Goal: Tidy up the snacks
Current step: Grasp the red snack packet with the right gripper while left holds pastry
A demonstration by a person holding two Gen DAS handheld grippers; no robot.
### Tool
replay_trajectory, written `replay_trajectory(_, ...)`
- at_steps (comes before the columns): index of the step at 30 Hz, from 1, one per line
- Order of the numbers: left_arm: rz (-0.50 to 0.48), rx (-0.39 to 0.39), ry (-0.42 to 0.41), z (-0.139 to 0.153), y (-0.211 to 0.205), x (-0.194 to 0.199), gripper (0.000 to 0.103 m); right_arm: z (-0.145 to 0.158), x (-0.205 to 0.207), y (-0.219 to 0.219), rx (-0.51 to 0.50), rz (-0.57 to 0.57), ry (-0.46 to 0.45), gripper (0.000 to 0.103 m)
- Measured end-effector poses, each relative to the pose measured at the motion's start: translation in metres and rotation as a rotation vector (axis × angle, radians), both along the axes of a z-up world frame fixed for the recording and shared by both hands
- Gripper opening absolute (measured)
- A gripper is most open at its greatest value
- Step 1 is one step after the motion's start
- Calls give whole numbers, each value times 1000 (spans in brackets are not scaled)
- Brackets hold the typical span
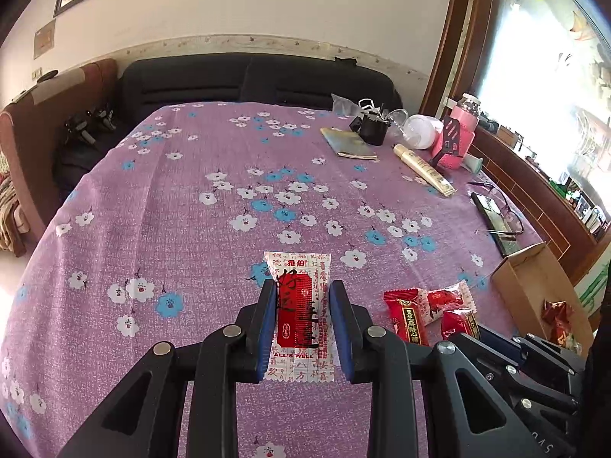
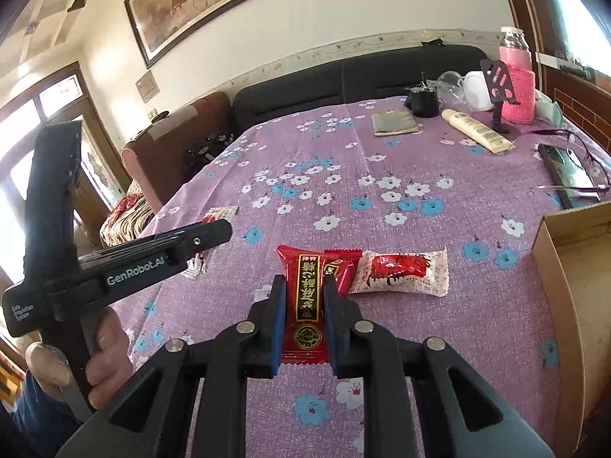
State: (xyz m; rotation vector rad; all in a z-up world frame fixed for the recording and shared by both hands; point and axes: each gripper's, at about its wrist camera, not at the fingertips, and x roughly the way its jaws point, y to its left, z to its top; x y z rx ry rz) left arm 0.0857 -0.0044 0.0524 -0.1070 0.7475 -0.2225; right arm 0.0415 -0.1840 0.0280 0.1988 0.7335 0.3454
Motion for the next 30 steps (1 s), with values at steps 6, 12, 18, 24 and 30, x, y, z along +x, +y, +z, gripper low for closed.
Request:
replay_trajectory(6,-1,29,-20,0,-5,-2,28,-2,-1,-1,6,-5,0,17)
replay_trajectory(12,-1,66,-43,0,-11,-5,29,-2,-2,-1,0,-11,-4,17)
replay_trajectory(18,-4,80,-63,3,-14,-8,29,-1,-2,-2,4,-13,-4,17)
replay_trajectory(24,-1,98,-82,4,-17,-11,29,0,-3,-1,4,-12,-12,17)
replay_trajectory(30,0,130,-112,6,-22,-15,29,3,-4,-2,-3,-23,-23,17)
